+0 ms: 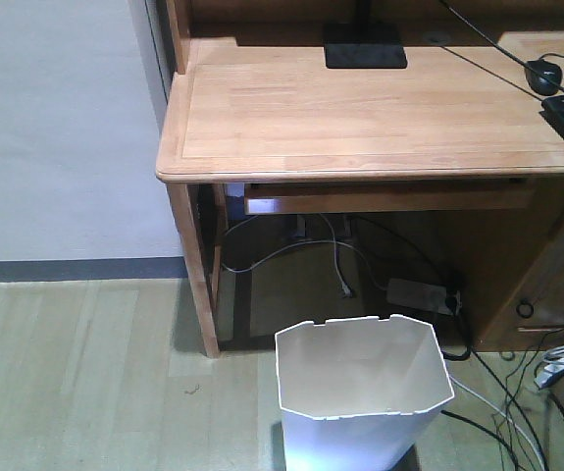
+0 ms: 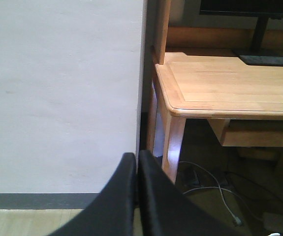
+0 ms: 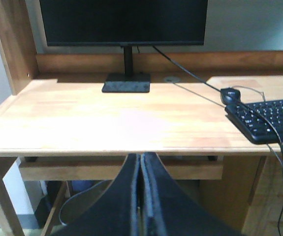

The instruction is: Move trash bin to bedside with robot

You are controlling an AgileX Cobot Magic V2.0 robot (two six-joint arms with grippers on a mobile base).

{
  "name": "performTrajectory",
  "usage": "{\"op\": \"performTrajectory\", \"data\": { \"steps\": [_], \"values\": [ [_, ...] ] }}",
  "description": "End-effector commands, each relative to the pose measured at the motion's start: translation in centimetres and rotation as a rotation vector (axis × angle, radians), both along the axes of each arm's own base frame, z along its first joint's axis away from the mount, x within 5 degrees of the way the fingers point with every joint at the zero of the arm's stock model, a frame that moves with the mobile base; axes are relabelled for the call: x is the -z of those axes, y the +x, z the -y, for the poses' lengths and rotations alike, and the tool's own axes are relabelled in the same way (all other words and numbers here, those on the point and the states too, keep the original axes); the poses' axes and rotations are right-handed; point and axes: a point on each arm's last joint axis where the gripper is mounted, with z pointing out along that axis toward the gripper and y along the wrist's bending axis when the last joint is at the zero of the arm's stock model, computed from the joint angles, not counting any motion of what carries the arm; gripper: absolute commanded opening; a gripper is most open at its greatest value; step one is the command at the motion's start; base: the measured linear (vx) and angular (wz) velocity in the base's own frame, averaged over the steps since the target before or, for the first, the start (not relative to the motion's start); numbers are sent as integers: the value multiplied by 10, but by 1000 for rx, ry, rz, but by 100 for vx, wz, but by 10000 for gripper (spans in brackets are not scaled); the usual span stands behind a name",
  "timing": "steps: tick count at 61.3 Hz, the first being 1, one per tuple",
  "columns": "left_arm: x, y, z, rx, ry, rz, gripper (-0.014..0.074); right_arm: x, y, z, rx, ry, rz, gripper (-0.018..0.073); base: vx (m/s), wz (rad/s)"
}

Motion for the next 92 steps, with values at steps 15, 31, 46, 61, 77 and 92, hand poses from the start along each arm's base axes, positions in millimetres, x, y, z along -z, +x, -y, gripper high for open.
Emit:
{"op": "performTrajectory", "data": {
  "steps": [15,31,46,61,77,92],
  "values": [
    [-1,1,0,-3,-10,65,-6,-16,4,-1,-7,-14,84,17,0,0],
    [-1,1,0,-3,-10,65,-6,-15,4,0,-6,-15,71,174,0,0],
    [-1,1,0,-3,-10,65,-6,-14,4,0,-6,-15,66,404,0,0],
    [-1,1,0,-3,-10,65,-6,-14,4,0,-6,-16,66,487,0,0],
    [-1,1,0,-3,-10,65,-6,-17,4,-1,-4,20,97,487,0,0],
    [-1,1,0,-3,-10,65,-6,-33,16,-1,-8,0,92,487,0,0]
  ]
}}
